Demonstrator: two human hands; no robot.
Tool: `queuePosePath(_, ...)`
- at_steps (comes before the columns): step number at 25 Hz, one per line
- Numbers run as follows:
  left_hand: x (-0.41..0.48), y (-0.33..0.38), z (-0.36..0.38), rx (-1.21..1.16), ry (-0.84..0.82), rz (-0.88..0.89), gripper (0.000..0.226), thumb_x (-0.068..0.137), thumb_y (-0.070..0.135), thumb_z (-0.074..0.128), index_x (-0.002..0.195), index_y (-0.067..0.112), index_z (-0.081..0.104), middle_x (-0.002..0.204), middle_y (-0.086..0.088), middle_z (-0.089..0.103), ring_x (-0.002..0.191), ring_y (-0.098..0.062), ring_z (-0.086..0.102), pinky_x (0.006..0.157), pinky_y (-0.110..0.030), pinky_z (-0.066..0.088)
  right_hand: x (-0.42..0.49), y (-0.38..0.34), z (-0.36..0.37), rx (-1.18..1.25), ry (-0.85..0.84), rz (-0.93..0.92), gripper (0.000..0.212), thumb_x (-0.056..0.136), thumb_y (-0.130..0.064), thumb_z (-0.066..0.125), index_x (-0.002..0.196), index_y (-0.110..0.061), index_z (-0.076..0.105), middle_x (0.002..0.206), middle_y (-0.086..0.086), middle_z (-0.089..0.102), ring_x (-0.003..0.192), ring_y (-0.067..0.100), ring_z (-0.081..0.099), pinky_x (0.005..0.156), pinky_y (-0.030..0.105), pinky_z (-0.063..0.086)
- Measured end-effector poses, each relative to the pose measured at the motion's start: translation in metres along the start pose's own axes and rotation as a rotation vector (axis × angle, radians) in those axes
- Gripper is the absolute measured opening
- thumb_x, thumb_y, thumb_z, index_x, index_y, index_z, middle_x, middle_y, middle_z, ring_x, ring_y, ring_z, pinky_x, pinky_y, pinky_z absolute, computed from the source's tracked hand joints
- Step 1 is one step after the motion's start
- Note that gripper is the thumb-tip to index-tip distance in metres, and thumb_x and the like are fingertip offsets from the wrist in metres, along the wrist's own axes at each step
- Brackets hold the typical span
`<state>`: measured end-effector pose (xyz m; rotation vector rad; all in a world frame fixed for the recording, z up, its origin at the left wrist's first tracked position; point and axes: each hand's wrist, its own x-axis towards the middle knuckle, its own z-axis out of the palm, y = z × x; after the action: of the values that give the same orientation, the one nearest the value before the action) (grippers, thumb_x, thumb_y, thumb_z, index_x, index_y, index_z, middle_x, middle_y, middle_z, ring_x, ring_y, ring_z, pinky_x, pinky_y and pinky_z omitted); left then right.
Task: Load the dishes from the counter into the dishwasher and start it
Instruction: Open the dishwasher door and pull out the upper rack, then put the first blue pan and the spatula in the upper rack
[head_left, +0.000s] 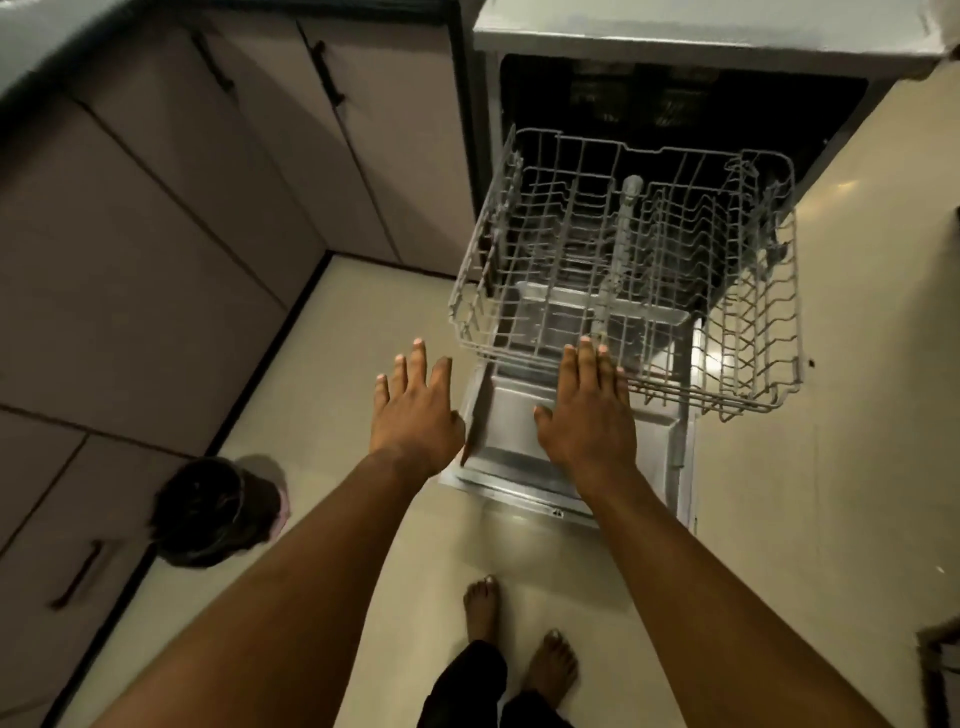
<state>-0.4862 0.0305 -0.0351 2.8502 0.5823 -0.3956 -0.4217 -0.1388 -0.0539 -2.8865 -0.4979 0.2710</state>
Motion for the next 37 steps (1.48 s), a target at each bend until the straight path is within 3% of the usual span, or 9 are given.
queuePosePath(6, -0.057, -0.037, -0.063, -0.09, 0.104, -0.175, 0.071, 0.096, 0.03, 0.048, 0.157, 0.02, 0.012, 0.164, -0.011, -0.006, 0.151, -0.032, -0.001, 0.122, -0.048, 0.005, -0.029, -0.084, -0.055, 0.07, 0.025, -0.155, 0.082, 0.095, -0.045, 0.048, 0.154, -0.008, 0.004, 0.162, 0.013, -0.001, 0.149, 0.03, -0.004, 0.119, 0.043, -0.003)
queuePosePath(14, -0.032, -0.108, -0.152, -0.125, 0.267, -0.236, 0.072, 0.095, 0.026, 0.045, 0.157, 0.021, 0.009, 0.165, -0.01, -0.005, 0.151, -0.032, -0.002, 0.121, -0.049, 0.004, 0.016, -0.186, -0.117, -0.051, 0.105, -0.329, 0.081, 0.097, -0.046, 0.044, 0.155, -0.01, -0.001, 0.162, 0.011, -0.006, 0.149, 0.028, -0.007, 0.122, 0.043, 0.0)
queuePosePath(24, 0.022, -0.255, -0.252, -0.147, 0.408, -0.163, 0.072, 0.097, 0.029, 0.045, 0.158, 0.022, 0.007, 0.165, -0.011, -0.005, 0.151, -0.033, -0.002, 0.122, -0.05, 0.006, 0.078, -0.354, -0.161, -0.024, 0.231, -0.302, 0.081, 0.098, -0.045, 0.044, 0.154, -0.01, -0.002, 0.162, 0.011, -0.008, 0.149, 0.027, -0.009, 0.121, 0.041, -0.001)
queuePosePath(37, 0.103, -0.342, -0.306, -0.141, 0.399, -0.146, 0.073, 0.097, 0.031, 0.047, 0.157, 0.024, 0.005, 0.165, -0.01, -0.008, 0.151, -0.033, -0.006, 0.122, -0.05, 0.004, 0.166, -0.467, -0.152, 0.008, 0.255, -0.346, 0.081, 0.097, -0.043, 0.047, 0.155, -0.011, 0.001, 0.162, 0.01, -0.004, 0.149, 0.026, -0.006, 0.122, 0.041, 0.001)
